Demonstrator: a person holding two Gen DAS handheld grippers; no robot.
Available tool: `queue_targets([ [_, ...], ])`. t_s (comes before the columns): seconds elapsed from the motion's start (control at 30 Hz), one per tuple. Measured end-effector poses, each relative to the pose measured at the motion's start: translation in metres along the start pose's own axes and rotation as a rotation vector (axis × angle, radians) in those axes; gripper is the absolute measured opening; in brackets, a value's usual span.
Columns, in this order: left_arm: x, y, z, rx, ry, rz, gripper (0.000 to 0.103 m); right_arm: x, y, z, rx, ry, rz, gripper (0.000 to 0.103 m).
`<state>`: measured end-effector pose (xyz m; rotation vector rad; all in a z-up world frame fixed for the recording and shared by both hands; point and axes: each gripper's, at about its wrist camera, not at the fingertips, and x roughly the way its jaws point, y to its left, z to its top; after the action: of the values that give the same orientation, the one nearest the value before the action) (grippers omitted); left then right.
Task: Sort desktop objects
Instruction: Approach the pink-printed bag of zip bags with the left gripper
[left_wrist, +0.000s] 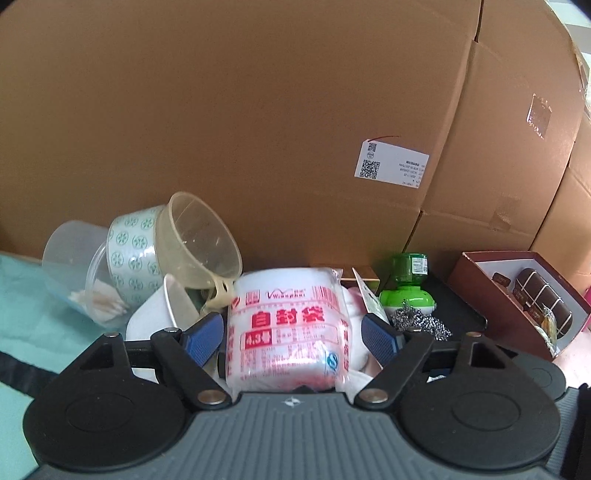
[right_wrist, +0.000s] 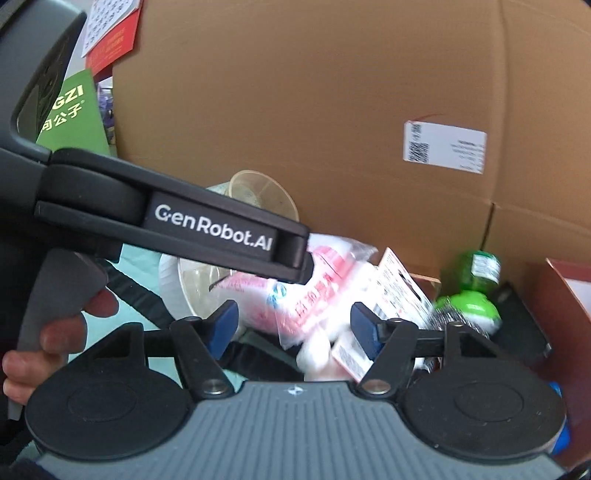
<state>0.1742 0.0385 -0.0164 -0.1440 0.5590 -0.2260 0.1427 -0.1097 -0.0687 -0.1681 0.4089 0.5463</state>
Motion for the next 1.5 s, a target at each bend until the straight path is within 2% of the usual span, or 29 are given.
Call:
queue_targets([
  [0.07,0.007,0.001,0.003,-0.002,0.026,-0.009,0.080,0.007,0.001,0.002,-0.015,-0.006,0.010,0.065],
  [0.23,0.020,-0.004,0.006,0.055,0.036,-0.016,0.079,0.026,-0.001,0.002,-0.013,0.025,0.025,0.065],
  [0.27,0.023,-0.006,0.005,0.076,0.038,-0.006,0.077,0.028,-0.001,0.001,-0.012,0.026,0.028,0.065],
  [0.33,0.027,-0.012,0.004,0.113,0.049,-0.007,0.065,0.030,0.000,0.001,-0.021,0.026,0.029,0.065],
  [0.43,0.026,-0.018,-0.001,0.157,0.041,0.013,0.059,0.029,-0.003,0.000,-0.005,0.032,0.056,0.054],
  [0.5,0.021,-0.017,-0.002,0.155,0.033,0.009,0.046,0.027,-0.006,0.000,0.012,0.039,0.069,0.044],
  [0.57,0.014,-0.018,-0.002,0.135,0.032,-0.033,0.037,0.022,-0.007,0.000,0.023,0.045,0.074,0.030],
  [0.6,0.012,-0.021,-0.003,0.130,0.038,-0.069,0.027,0.020,-0.007,0.001,0.024,0.049,0.073,0.027],
  [0.67,0.012,-0.026,-0.008,0.112,0.102,-0.152,0.013,0.015,-0.006,0.000,0.021,0.055,0.089,0.016],
  [0.7,0.013,-0.029,-0.012,0.095,0.115,-0.160,0.008,0.013,-0.005,0.000,0.024,0.059,0.104,0.012],
  [0.77,0.011,-0.032,-0.019,0.083,0.117,-0.154,0.008,0.010,-0.002,-0.004,0.015,0.082,0.097,0.003],
  [0.83,0.003,-0.029,-0.023,0.050,0.110,-0.164,0.008,0.004,-0.001,-0.008,0.016,0.078,0.086,0.003],
  [0.93,-0.007,-0.022,-0.022,0.035,0.060,-0.116,0.013,-0.010,-0.002,-0.009,0.012,0.051,0.087,0.005],
  [1.0,-0.010,-0.016,-0.018,0.013,0.029,-0.080,0.037,-0.016,-0.001,-0.007,0.011,0.023,0.062,0.009],
  [1.03,-0.010,-0.013,-0.016,0.002,0.017,-0.064,0.043,-0.018,0.000,-0.005,0.005,0.017,0.053,0.017],
  [1.07,-0.010,-0.012,-0.014,0.001,0.011,-0.041,0.057,-0.019,0.001,-0.004,-0.002,0.013,0.044,0.036],
  [1.1,-0.010,-0.011,-0.012,0.009,0.004,-0.015,0.066,-0.020,0.002,-0.004,-0.009,0.004,0.030,0.044],
  [1.13,-0.009,-0.010,-0.011,0.018,-0.003,0.004,0.066,-0.021,0.004,-0.004,-0.019,-0.008,0.020,0.048],
  [1.2,-0.005,-0.005,-0.009,0.017,0.006,0.014,0.067,-0.018,0.007,-0.002,-0.038,-0.003,0.016,0.048],
  [1.3,0.004,-0.002,-0.007,0.020,0.026,-0.012,0.071,-0.013,0.011,-0.002,-0.057,0.014,0.021,0.048],
  [1.5,0.016,-0.012,-0.001,0.119,0.019,0.035,0.095,0.002,0.022,-0.005,-0.074,0.051,0.030,0.051],
])
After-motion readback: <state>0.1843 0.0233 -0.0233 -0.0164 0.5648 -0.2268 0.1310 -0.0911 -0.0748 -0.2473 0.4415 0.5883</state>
